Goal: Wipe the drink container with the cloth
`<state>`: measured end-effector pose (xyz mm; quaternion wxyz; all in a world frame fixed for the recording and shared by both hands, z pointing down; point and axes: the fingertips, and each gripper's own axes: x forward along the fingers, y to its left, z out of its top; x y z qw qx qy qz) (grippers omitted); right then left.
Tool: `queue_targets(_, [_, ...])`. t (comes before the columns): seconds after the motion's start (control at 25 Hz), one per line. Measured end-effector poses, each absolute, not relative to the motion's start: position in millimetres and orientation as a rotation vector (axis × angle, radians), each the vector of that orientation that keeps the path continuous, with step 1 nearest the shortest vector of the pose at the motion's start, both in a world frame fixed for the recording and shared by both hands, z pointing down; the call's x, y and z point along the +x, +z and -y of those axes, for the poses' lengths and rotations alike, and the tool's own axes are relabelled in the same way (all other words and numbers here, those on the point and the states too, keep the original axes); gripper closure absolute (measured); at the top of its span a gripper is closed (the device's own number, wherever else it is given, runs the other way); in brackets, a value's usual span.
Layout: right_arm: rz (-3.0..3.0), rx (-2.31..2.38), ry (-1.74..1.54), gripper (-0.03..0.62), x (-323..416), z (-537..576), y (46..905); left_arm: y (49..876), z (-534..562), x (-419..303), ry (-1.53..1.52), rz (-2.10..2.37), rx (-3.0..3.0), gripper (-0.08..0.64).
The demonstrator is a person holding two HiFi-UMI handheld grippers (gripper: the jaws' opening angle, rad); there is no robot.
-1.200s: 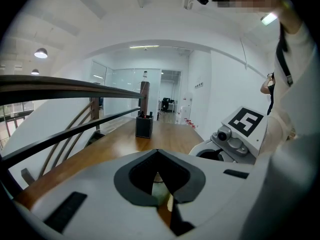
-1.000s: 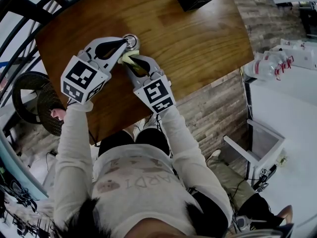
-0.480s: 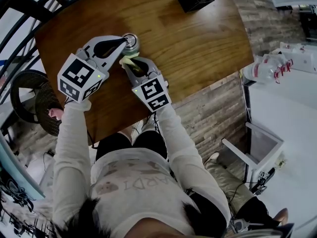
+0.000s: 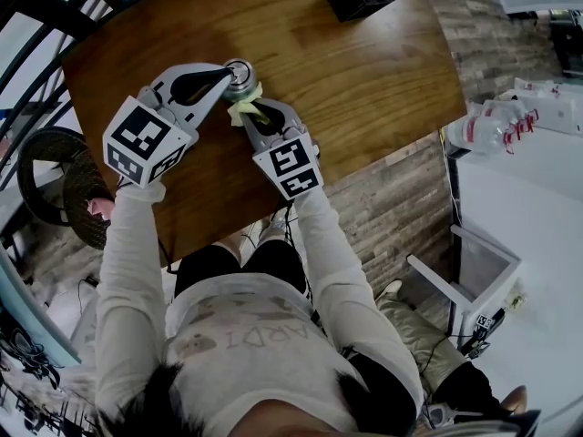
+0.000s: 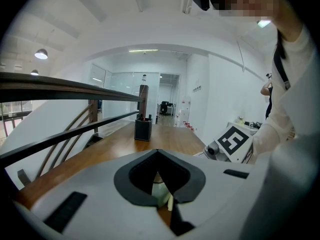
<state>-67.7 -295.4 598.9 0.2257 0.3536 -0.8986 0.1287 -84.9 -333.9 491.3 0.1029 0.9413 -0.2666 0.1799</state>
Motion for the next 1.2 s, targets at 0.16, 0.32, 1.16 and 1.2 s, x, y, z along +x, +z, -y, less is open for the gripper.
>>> queue_targets(0.16, [2.469, 0.992, 0.35, 0.528, -63, 298, 602, 491, 334, -85, 0.529, 0.783, 2.783, 0.558])
queue_targets(0.32, [2.451, 1.017, 0.347, 0.528, -54, 305, 604, 491, 334, -84, 0.524, 0.779, 2.787, 0.558])
queue_targets(1.16, [2.45, 1.018, 0.378, 0.531, -64, 295, 609, 491, 334, -82, 0.513, 0.765, 2.792, 0.558])
queue_targets(1.2, [2.456, 1.003, 0.378, 0.531, -70, 292, 608, 491, 334, -82, 0.51, 0.765, 2.792, 0.558])
